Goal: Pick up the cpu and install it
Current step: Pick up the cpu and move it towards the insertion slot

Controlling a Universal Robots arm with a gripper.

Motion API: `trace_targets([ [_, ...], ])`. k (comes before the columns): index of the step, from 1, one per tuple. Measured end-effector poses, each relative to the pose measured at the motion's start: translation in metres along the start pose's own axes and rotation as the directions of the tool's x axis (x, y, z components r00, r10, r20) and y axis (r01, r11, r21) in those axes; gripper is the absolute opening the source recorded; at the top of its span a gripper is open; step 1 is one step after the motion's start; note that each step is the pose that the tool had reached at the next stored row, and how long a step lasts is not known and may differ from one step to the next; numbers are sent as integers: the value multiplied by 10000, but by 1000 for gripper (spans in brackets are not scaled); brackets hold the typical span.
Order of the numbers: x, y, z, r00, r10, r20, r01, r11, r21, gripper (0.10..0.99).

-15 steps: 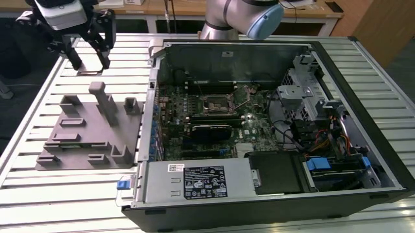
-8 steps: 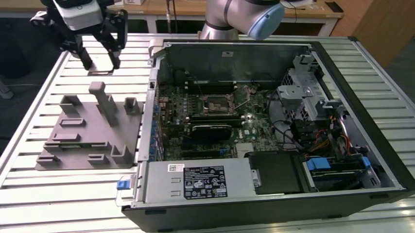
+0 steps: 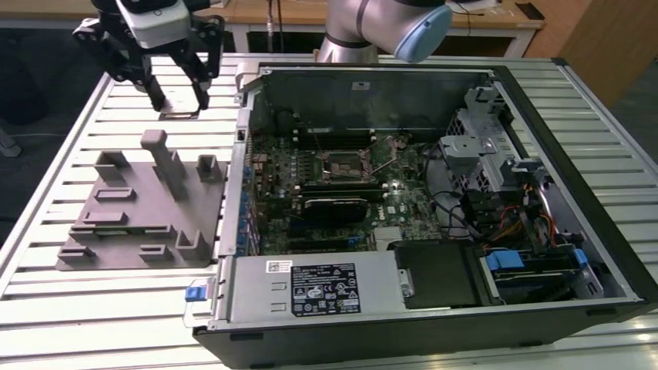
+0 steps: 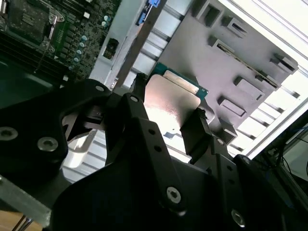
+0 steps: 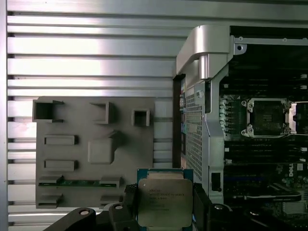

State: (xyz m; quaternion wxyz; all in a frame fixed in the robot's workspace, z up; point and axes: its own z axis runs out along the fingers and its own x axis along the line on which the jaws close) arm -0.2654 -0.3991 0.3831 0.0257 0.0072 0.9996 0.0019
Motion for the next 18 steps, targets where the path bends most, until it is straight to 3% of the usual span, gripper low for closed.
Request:
trace_targets([
  [18, -482, 7, 25, 10000, -1, -34, 1, 10000, 1, 545],
])
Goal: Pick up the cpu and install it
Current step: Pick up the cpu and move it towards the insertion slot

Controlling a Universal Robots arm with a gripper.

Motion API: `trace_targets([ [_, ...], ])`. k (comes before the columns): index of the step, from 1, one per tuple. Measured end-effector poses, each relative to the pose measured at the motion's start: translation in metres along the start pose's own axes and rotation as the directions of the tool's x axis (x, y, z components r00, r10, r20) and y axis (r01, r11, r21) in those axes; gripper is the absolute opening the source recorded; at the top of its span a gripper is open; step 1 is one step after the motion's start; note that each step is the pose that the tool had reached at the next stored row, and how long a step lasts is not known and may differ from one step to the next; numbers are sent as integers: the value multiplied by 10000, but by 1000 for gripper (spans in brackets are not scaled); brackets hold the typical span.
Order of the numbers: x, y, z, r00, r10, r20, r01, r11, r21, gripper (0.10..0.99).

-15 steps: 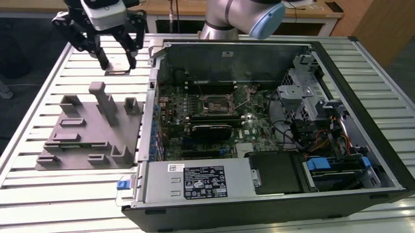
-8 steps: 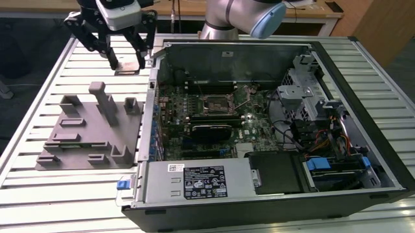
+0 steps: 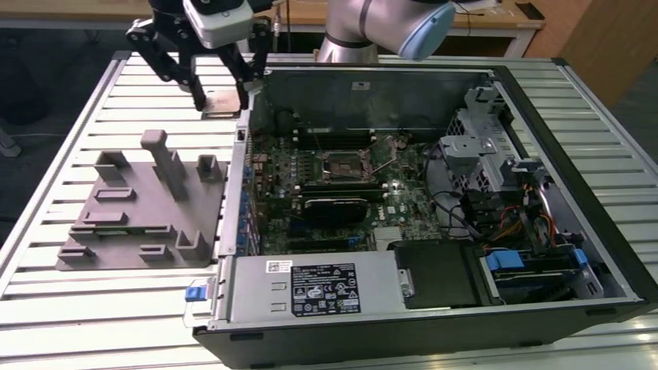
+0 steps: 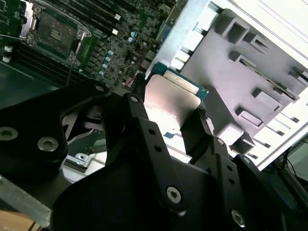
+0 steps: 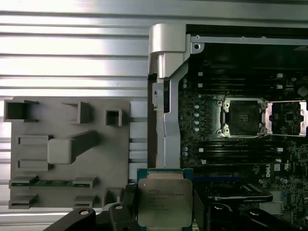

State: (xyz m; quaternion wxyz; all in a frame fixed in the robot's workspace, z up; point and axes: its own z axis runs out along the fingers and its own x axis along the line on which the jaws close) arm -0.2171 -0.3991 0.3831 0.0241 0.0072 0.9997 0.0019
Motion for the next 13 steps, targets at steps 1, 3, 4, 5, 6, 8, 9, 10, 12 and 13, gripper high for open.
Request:
trace_targets([
  [1, -32, 1, 1, 10000, 1, -3, -1, 10000, 0, 545],
  [3, -96, 2, 5, 10000, 2, -9, -2, 10000, 0, 545],
  [4, -126, 2, 6, 10000, 1, -12, -1, 10000, 0, 545],
  [5, -157, 2, 7, 10000, 0, -16, 0, 10000, 1, 545],
  [6, -187, 3, 9, 10000, 0, -18, 0, 10000, 0, 545],
  [8, -247, 4, 12, 10000, 2, -24, -2, 10000, 1, 545],
  [9, -277, 4, 13, 10000, 2, -25, -2, 10000, 1, 545],
  [10, -310, 4, 15, 10000, 1, -28, -1, 10000, 1, 545],
  [12, -368, 5, 18, 10000, 1, -33, -1, 10000, 0, 545],
  [13, -396, 6, 19, 10000, 1, -35, -1, 10000, 0, 545],
])
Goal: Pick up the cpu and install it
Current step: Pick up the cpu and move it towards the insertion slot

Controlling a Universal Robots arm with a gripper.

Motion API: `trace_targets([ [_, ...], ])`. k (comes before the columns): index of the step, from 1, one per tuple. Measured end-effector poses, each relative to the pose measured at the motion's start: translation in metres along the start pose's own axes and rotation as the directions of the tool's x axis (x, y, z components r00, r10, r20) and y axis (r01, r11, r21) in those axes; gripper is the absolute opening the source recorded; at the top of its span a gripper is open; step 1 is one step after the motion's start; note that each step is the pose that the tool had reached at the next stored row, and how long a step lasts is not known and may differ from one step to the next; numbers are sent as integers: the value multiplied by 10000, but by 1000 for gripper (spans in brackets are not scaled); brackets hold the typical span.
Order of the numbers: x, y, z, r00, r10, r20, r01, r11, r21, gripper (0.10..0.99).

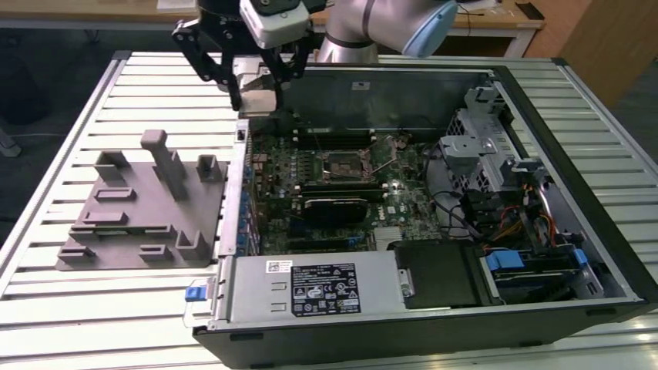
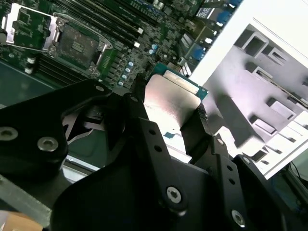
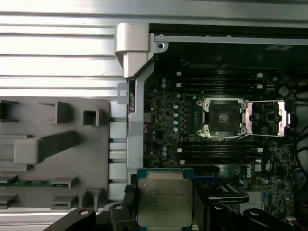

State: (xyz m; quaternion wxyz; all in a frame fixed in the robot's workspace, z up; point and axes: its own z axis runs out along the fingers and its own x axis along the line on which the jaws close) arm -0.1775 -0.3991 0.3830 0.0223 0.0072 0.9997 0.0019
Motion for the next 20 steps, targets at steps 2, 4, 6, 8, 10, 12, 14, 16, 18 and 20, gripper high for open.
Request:
trace_targets([
  [2, -56, 1, 2, 10000, 1, -5, -1, 10000, 1, 545],
  [4, -116, 2, 5, 10000, 0, -9, 0, 10000, 1, 545],
  [6, -172, 2, 7, 10000, 0, -14, 0, 10000, 1, 545],
  [8, -226, 3, 10, 10000, 1, -19, -1, 10000, 1, 545],
  [10, -280, 4, 12, 10000, 0, -22, 0, 10000, 2, 545],
  [12, -334, 5, 15, 10000, 0, -26, 0, 10000, 1, 545],
  [14, -389, 6, 17, 10000, 1, -30, -1, 10000, 1, 545],
  [16, -442, 6, 20, 10000, -1, -33, 1, 10000, 1, 545],
  [18, -494, 7, 22, 10000, 0, -37, 0, 10000, 1, 545],
  [20, -544, 8, 24, 10000, 1, -40, -1, 10000, 1, 545],
])
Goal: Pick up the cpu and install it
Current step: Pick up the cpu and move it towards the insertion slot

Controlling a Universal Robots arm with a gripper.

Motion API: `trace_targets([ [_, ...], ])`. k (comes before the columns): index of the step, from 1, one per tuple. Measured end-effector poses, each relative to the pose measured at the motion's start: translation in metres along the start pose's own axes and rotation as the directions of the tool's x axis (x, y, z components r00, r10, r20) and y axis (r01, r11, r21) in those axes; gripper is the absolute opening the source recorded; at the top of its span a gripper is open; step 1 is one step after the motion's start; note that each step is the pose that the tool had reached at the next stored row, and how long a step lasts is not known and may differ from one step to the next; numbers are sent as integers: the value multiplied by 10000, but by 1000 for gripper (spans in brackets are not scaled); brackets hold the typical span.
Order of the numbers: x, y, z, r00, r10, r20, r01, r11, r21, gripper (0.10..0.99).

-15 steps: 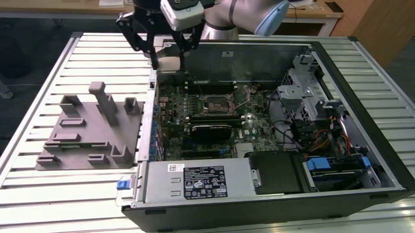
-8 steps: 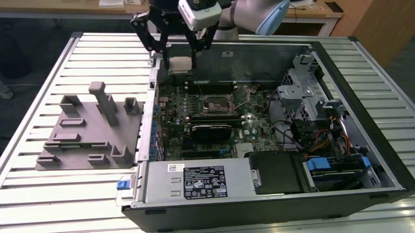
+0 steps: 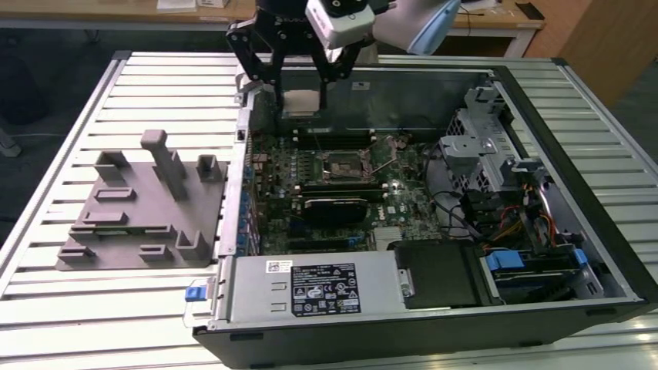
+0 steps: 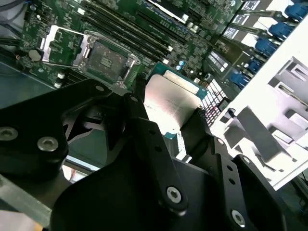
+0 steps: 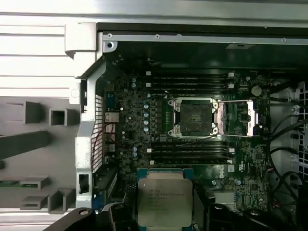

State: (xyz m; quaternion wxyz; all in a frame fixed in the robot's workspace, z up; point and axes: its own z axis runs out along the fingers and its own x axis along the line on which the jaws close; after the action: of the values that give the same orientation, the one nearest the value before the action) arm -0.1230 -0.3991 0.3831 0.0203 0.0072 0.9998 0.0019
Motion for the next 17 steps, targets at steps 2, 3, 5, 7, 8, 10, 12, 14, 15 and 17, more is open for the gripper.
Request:
trace_targets([
  [2, -49, 1, 2, 10000, -1, -3, 1, 10000, 0, 545],
  [3, -73, 1, 3, 10000, -1, -4, 1, 10000, 0, 545],
  [5, -121, 2, 5, 10000, 0, -7, 0, 10000, 0, 545],
  [7, -167, 3, 7, 10000, 0, -9, 0, 10000, 0, 545],
  [8, -191, 3, 7, 10000, -1, -11, 1, 10000, 1, 545],
  [10, -239, 3, 10, 10000, -1, -13, 1, 10000, 0, 545],
  [12, -287, 4, 12, 10000, 1, -14, -1, 10000, 0, 545],
  [14, -339, 5, 14, 10000, 0, -17, 0, 10000, 0, 545],
  [15, -369, 5, 15, 10000, -2, -20, 2, 10000, 0, 545],
  [17, -431, 6, 18, 10000, 1, -29, -1, 10000, 0, 545],
])
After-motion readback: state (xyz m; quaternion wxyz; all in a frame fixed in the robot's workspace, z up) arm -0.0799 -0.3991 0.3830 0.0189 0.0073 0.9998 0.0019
